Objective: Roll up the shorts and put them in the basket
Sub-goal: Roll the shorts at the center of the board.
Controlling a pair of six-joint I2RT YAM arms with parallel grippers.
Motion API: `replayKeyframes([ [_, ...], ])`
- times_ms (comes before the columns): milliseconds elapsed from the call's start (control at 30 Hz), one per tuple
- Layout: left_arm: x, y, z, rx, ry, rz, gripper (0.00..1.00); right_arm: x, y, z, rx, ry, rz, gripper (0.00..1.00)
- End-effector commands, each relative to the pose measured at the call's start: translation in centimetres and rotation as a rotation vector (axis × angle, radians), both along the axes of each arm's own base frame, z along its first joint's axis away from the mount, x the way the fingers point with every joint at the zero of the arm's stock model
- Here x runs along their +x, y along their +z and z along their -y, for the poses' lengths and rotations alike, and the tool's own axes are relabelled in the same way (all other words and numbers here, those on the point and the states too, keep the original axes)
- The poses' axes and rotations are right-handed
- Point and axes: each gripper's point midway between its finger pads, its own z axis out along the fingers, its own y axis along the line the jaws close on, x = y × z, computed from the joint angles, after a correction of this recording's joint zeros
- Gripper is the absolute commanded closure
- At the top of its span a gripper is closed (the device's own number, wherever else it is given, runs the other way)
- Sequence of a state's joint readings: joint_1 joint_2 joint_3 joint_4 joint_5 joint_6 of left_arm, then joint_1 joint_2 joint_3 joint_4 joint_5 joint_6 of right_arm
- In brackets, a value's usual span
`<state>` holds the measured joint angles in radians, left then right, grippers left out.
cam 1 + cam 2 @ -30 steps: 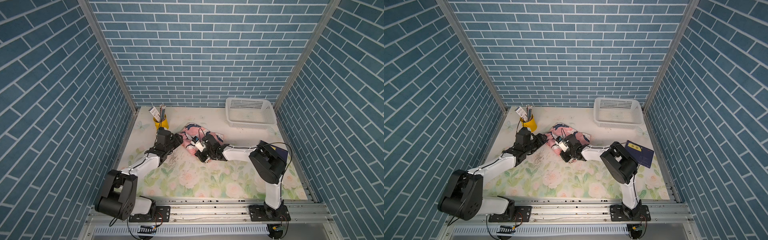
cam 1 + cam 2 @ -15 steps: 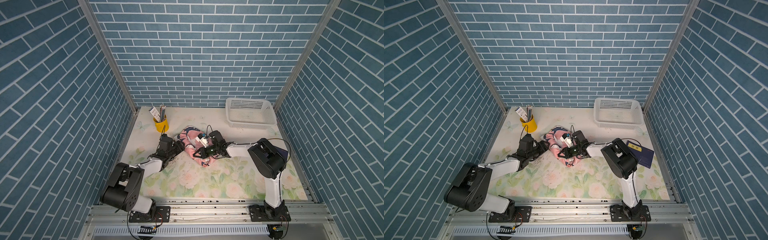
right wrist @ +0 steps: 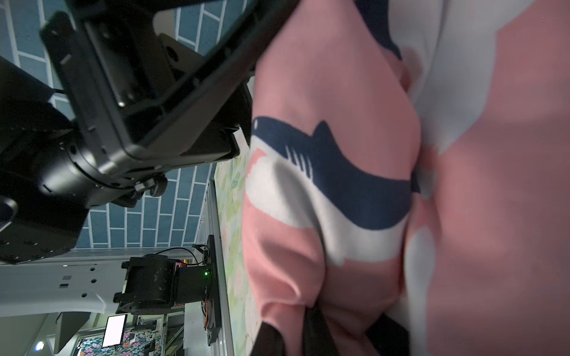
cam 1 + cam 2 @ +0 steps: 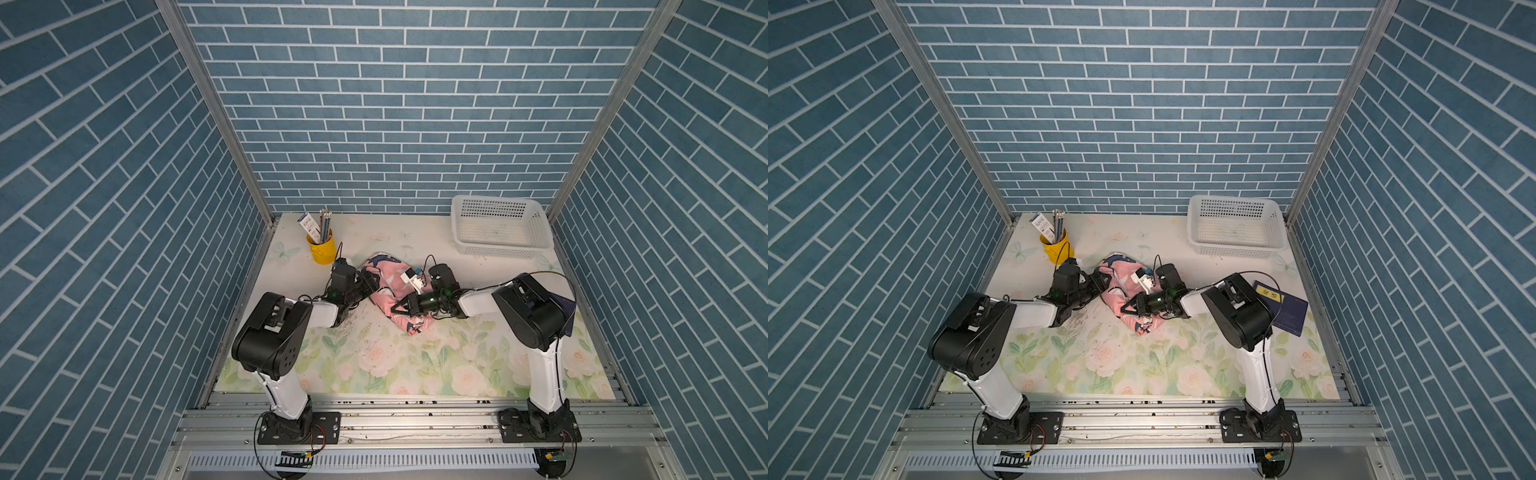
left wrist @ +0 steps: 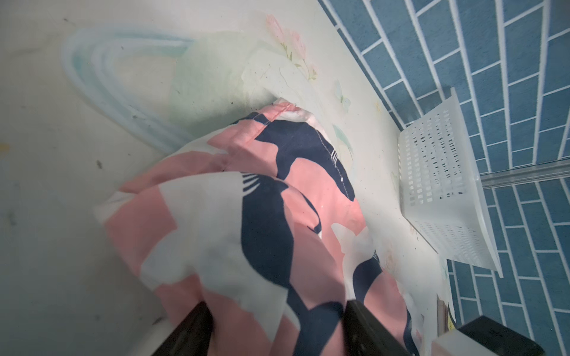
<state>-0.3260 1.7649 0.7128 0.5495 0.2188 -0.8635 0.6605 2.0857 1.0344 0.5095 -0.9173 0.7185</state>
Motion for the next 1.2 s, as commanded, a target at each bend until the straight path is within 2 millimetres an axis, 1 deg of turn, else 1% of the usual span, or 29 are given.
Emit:
replayKeyframes([
  [0, 0.6, -0.5, 0.6, 0.004, -0.015, -0.01, 0.31, -0.3, -2.1, 1.1, -0.032, -0.025, -0.087, 1.0],
  [100, 0.7, -1.2, 0.9, -0.002, -0.021, -0.034, 0.42, -0.2, -2.5, 1.4, -0.042, -0.036, -0.095, 1.0],
  [133, 0.7, -1.4, 1.0, -0.003, -0.024, -0.043, 0.48, -0.3, -2.6, 1.5, -0.045, -0.035, -0.096, 1.0],
  [167, 0.7, -1.6, 1.0, 0.0, -0.024, -0.051, 0.59, -0.2, -2.7, 1.6, -0.053, -0.037, -0.093, 1.0],
  [267, 0.6, -1.9, 1.0, 0.015, -0.024, -0.082, 0.85, 0.4, -2.8, 2.2, -0.103, -0.057, -0.053, 0.84],
  [300, 0.5, -1.9, 0.9, 0.027, -0.023, -0.098, 0.9, 0.9, -2.9, 2.6, -0.143, -0.066, -0.021, 0.78],
  [367, 0.3, -2.0, 0.9, 0.048, -0.026, -0.125, 0.98, 1.6, -2.6, 3.3, -0.222, -0.082, 0.048, 0.71],
  [400, 0.2, -2.1, 0.8, 0.06, -0.026, -0.145, 1.0, 1.9, -2.2, 3.7, -0.258, -0.094, 0.077, 0.68],
  [533, -0.4, -2.5, 0.8, 0.096, -0.035, -0.21, 1.0, 3.8, -0.4, 5.7, -0.448, -0.15, 0.289, 0.59],
  [633, -0.7, -2.7, 0.9, 0.103, -0.042, -0.24, 1.0, 4.2, 1.4, 6.4, -0.591, -0.157, 0.512, 0.54],
  [733, -0.9, -2.6, 1.0, 0.107, -0.048, -0.256, 1.0, 3.3, 2.6, 5.4, -0.698, -0.115, 0.717, 0.51],
  [800, -0.8, -2.4, 1.0, 0.114, -0.053, -0.261, 1.0, 2.5, 3.0, 4.2, -0.728, -0.078, 0.812, 0.48],
  [900, -0.7, -2.1, 1.1, 0.114, -0.056, -0.26, 1.0, 1.9, 3.0, 2.5, -0.727, -0.035, 0.891, 0.44],
  [1000, -0.6, -1.8, 1.3, 0.11, -0.059, -0.255, 1.0, 1.6, 2.5, 0.8, -0.717, 0.005, 0.923, 0.43],
  [1033, -0.5, -1.7, 1.4, 0.109, -0.06, -0.253, 1.0, 1.5, 2.2, 0.5, -0.723, 0.016, 0.933, 0.33],
  [1167, -0.7, -1.4, 1.6, 0.103, -0.067, -0.251, 1.0, 2.2, 0.4, 0.0, -0.81, 0.038, 0.972, 0.32],
])
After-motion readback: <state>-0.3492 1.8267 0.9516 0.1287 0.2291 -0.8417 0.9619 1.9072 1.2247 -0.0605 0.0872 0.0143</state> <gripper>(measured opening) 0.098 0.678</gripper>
